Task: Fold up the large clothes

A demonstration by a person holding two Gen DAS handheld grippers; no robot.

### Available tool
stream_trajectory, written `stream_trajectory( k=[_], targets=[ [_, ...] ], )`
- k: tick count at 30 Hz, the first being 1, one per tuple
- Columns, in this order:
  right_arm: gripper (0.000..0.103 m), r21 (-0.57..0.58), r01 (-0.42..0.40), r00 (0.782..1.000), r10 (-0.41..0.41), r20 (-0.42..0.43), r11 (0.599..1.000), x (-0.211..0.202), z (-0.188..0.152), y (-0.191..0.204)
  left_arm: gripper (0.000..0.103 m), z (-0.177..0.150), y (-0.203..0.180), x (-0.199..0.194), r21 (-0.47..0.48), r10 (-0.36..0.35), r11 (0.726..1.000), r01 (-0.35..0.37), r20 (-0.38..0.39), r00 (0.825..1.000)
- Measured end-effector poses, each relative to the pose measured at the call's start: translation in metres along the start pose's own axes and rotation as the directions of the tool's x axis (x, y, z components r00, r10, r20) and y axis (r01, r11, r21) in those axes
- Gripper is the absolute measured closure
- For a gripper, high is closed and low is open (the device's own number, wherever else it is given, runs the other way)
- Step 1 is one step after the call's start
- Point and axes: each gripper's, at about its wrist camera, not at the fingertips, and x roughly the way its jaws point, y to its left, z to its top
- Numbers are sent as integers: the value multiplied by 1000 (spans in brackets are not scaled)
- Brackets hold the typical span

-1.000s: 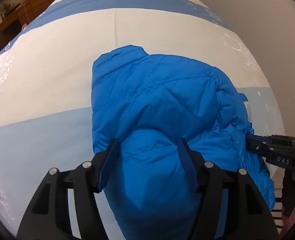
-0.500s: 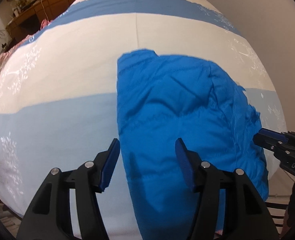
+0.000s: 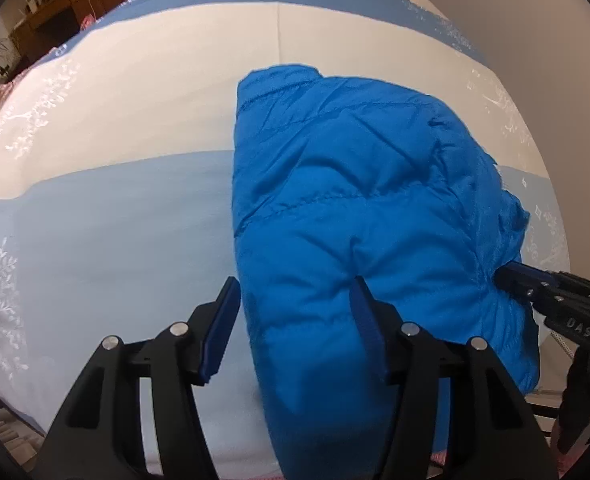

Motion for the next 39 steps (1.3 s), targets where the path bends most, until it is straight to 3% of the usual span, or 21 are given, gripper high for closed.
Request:
stream_trajectory(
  k=[6,13,17,29,39],
  targets=[
    [75,-58,10,1000,-9,17,998,-23,-14,17,47,-15,-7,-12,12,3,1000,-3,12,1000],
    [75,-45,36,999,-36,-6,998,-6,-21,16,44,-21,-9,8,27,11,1000,-11,-9,1000],
    [75,-26,20,1000,-20,-14,999,5,-21,10,43,-21,-3,19,6,-19,1000,19,-34,999],
    [75,-3,-8,1000,8,-6,1000,20,-26,-8,41,-25,-15,29,61,30,998,-29,-17,999],
    [69,26,-56,998,55,12,998,4,-26,-14,39,-22,-12,13,65,13,998,-12,-5,1000]
  ],
)
